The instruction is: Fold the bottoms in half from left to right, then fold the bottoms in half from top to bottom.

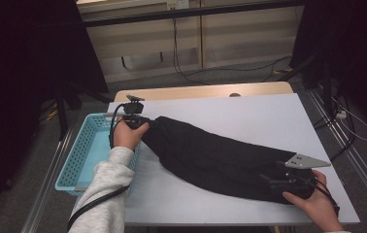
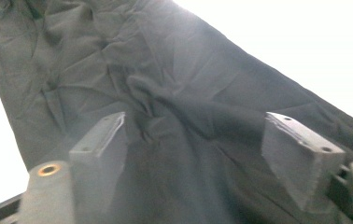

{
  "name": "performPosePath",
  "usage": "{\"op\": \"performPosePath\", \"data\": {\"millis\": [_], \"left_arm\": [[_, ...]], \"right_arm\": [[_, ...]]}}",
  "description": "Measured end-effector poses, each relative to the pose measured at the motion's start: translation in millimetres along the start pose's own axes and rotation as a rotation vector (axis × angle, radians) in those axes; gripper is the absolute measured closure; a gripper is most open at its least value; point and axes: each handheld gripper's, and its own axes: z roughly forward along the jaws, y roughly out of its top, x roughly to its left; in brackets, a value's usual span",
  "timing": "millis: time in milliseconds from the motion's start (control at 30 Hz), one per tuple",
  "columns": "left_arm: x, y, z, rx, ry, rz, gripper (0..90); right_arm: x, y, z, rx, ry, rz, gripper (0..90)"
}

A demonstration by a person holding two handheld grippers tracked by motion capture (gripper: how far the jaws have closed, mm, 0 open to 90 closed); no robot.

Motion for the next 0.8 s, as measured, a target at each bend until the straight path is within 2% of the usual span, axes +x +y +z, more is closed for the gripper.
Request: {"op": "performPosePath", "data": {"millis": [233, 800], "left_arm": [[-0.9, 3.8, -5.9, 0.000, 0.010, 0.000, 86.5], [-0.2, 14.0, -18.4, -0.004, 0.038, 0.006, 86.5]], "right_arm": [[1.1, 1.4, 3.9, -0.004, -0.001, 0.011, 13.0], [3.7, 5.4, 4.7, -0.022, 0.027, 0.000, 10.3]]}}
